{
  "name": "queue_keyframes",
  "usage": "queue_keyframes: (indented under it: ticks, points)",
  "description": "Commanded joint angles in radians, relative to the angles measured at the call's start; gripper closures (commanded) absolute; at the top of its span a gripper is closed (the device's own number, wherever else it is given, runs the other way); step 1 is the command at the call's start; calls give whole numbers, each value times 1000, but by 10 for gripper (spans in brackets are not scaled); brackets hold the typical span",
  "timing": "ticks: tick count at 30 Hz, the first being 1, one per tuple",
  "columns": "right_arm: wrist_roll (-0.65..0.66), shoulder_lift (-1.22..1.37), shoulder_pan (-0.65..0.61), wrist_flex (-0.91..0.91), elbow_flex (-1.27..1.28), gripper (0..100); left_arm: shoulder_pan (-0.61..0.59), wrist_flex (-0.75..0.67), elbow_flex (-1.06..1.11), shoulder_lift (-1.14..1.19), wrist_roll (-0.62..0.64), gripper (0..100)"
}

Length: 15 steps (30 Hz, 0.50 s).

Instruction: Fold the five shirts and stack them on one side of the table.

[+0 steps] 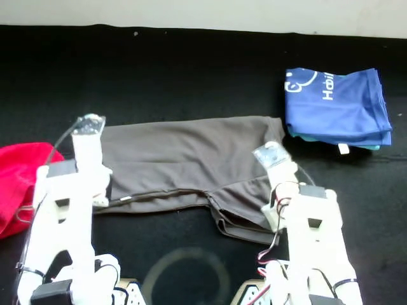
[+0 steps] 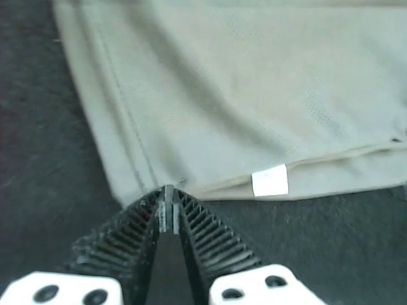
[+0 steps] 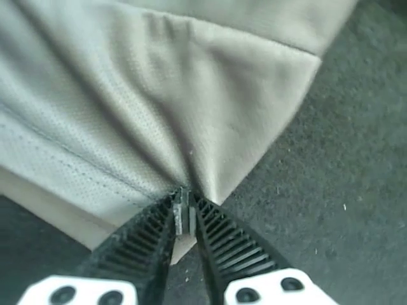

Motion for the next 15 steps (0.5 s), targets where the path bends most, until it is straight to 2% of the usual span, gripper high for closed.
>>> queue_keyframes:
  ticks: [1,4,7,12,15]
  points:
    - [-138,-16,1,131,-177,991,16,-140,91,-28,-6,992]
    - [-207,-16,-67,196,-289,991,16,-198,154,-28,-6,992]
    - [-221,-2,-194,196,-302,991,16,-224,197,-28,-11,992]
    - [-210,-2,-383,185,-202,990,16,-224,202,-30,-68,992]
    - [-166,-2,-455,90,-102,990,16,-224,203,-30,-68,992]
